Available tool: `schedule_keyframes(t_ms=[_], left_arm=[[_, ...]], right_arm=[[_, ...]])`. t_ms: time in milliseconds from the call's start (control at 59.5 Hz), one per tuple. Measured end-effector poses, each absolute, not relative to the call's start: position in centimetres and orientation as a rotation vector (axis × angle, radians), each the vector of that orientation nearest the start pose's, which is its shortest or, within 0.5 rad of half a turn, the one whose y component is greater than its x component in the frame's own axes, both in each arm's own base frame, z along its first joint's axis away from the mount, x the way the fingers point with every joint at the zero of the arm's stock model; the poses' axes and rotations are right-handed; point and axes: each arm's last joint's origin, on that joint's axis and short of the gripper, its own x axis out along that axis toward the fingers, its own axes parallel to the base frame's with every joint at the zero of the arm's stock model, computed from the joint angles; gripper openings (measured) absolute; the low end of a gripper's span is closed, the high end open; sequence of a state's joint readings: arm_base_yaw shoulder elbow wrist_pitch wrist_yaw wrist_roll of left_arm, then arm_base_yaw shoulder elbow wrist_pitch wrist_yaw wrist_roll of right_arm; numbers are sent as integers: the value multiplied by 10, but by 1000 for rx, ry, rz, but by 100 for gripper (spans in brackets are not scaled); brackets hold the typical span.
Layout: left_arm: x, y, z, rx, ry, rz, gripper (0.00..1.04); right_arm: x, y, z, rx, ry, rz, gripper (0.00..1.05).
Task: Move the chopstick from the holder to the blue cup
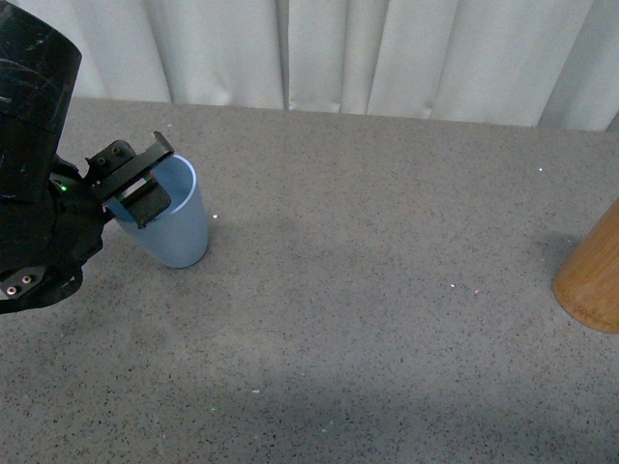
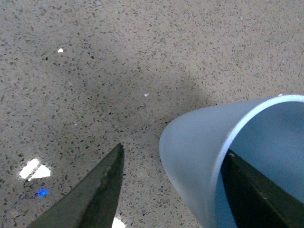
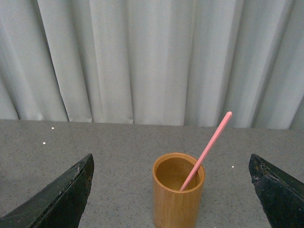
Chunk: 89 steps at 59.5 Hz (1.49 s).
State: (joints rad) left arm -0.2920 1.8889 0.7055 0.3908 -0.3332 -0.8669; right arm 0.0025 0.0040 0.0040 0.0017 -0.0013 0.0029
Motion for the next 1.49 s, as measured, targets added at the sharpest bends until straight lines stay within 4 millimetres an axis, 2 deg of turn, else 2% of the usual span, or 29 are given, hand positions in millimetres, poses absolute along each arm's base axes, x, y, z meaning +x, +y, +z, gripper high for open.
schedule_keyframes(t_ms=[101,302,722,991,1209,1495], left_arm=[[309,-86,84,-593,674,328,33],[312,-89,87,-607,671,303,3],[314,-90,103,-575,650,233,4],[331,-92,124,-467,643,121,4],[342,-107,131,-384,670,7,4],[354,-132,126,-264,741,-106,4]], right_arm=[[98,0,165,3,-2,4,95],[98,0,165,2,-2,4,95],[98,0,165,3,-2,4,95],[98,0,165,3,-2,4,95],[98,0,165,2,-2,3,95],[98,0,165,3,-2,4,95]])
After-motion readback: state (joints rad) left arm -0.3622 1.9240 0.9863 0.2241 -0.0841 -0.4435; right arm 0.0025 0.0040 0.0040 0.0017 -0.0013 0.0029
